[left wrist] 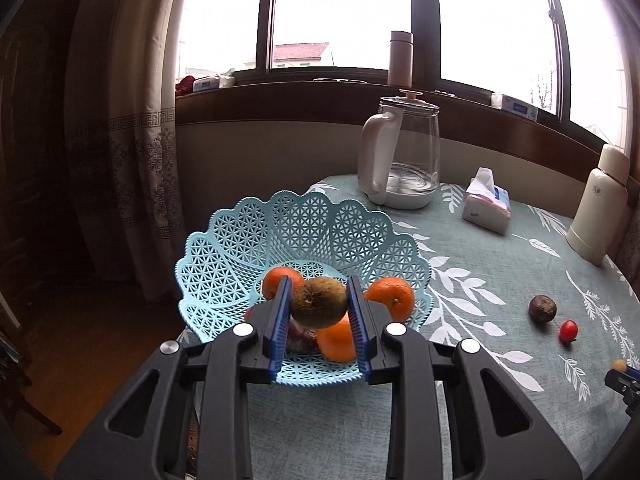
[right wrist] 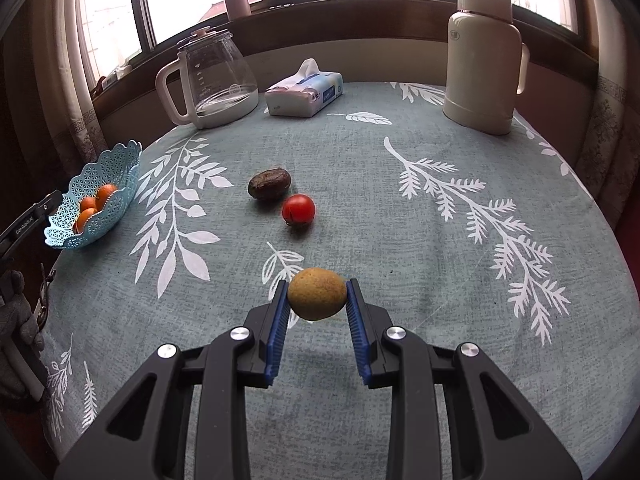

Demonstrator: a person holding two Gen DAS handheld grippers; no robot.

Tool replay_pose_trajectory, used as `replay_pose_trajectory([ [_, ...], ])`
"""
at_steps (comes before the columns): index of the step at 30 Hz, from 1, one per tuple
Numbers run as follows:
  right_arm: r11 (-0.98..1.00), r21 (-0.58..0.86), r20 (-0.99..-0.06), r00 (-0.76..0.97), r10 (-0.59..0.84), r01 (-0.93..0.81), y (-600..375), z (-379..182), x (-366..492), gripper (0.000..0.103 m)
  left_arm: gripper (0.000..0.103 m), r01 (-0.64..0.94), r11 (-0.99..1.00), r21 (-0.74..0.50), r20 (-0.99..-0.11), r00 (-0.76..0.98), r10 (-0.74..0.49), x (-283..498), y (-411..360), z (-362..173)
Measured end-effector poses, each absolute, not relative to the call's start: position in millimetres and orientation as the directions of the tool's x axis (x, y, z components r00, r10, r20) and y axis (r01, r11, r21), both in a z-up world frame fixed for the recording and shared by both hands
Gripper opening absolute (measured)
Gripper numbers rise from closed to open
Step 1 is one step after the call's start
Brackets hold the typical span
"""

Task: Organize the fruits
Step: 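Open the left tool to drop its tan fruit into the basket, then lower the held tan fruit into the basket and open the right tool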

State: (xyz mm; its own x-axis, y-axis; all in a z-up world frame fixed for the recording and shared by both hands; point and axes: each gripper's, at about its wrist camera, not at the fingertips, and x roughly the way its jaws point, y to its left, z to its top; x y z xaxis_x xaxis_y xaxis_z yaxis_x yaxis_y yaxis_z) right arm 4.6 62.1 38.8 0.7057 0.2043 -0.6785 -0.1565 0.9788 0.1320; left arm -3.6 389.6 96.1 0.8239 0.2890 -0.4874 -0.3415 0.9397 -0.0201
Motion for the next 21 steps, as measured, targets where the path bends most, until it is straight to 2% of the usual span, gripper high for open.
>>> replay_pose_trajectory([
  [3, 0.978, 0.13, -0.678, 0.705, 0.208, -0.163, 65.9, 39.6, 5.1, 0.029, 0.029, -0.362, 0.932, -0.036, -0.492, 0.818, 0.299, -3.2, 398.5, 91.9],
  [4, 0.978, 0.13, -0.678, 0.705, 0.209, -0.165, 67.3, 39.9, 5.1, 0.029, 0.034, -0.367, 0.929, -0.042, -0.494, 0.816, 0.3, -3.1, 401.3, 90.4],
  [7, 0.977, 0.127, -0.677, 0.705, 0.211, -0.17, 71.2, 40.4, 5.8, 0.029, 0.061, -0.392, 0.917, -0.076, -0.489, 0.816, 0.308, -5.7, 409.2, 88.9],
  [8, 0.977, 0.127, -0.677, 0.704, 0.213, -0.173, 72.5, 40.7, 6.1, 0.029, 0.063, -0.4, 0.912, -0.086, -0.482, 0.818, 0.314, -7.5, 411.8, 89.6],
  [21, 0.955, 0.139, -0.655, 0.699, 0.287, -0.262, 110.8, 58.0, 15.0, 0.029, 0.064, -0.475, 0.867, -0.154, -0.464, 0.809, 0.361, -19.5, 444.8, 101.7],
])
